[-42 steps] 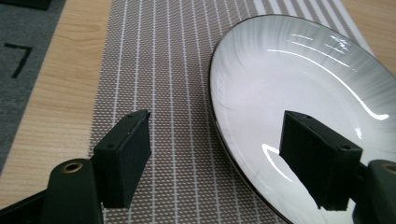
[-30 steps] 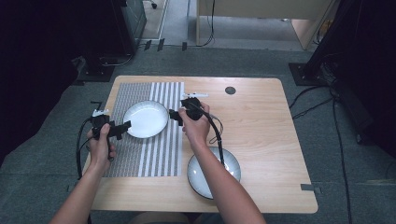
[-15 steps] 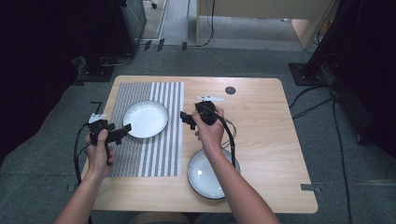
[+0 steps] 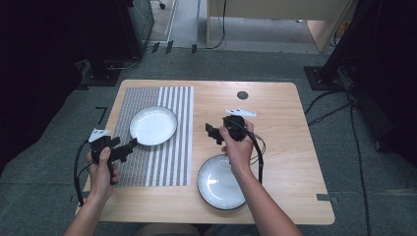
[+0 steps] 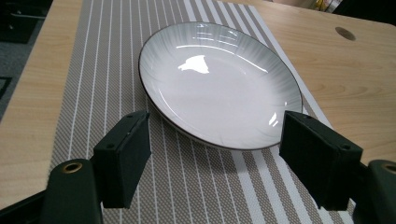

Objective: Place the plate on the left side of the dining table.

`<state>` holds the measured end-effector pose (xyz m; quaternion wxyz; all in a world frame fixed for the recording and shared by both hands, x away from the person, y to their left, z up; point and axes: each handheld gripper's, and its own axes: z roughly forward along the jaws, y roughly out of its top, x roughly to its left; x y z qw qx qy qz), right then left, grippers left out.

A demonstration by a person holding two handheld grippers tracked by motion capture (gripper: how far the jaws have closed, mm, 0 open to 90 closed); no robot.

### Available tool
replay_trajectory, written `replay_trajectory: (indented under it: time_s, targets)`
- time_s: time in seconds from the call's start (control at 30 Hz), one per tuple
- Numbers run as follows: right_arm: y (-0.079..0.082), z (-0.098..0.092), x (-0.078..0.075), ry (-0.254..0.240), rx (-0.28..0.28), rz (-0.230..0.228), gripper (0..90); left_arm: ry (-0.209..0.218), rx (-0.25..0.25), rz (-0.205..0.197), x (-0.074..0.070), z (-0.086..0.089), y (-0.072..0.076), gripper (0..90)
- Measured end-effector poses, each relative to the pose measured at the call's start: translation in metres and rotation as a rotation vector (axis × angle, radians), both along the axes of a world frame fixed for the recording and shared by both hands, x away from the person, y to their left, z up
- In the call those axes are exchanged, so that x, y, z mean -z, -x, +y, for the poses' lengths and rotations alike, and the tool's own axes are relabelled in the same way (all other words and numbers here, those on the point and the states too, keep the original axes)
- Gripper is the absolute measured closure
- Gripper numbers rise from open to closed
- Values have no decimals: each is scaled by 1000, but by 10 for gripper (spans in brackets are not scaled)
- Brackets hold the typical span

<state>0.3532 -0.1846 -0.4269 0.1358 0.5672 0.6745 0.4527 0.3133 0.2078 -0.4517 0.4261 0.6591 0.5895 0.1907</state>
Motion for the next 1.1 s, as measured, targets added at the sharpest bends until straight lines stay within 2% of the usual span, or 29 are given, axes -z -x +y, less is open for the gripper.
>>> replay_trajectory:
  time_s: [0.17, 0.27, 0.37, 0.63, 0.8, 1.03, 1.1]
  targets:
    - [12, -16, 5, 13, 15, -5, 255, 0, 5, 0, 6, -5, 12, 246]
    - [18, -26, 8, 9, 29, -3, 255, -14, 10, -2, 7, -7, 18, 246]
    - [25, -36, 12, 3, 47, -2, 255, -12, 9, -8, 7, -9, 23, 246]
    - [41, -65, 23, 5, 88, 1, 255, -48, 25, -7, 13, -18, 36, 246]
    - [52, -83, 31, 8, 116, 14, 255, -58, 21, -14, 17, -19, 44, 261]
    - [69, -111, 40, 1, 164, 9, 255, -67, 16, -21, 26, -17, 53, 270]
    - [73, -118, 43, 13, 177, 7, 255, -68, 11, -20, 30, -15, 55, 270]
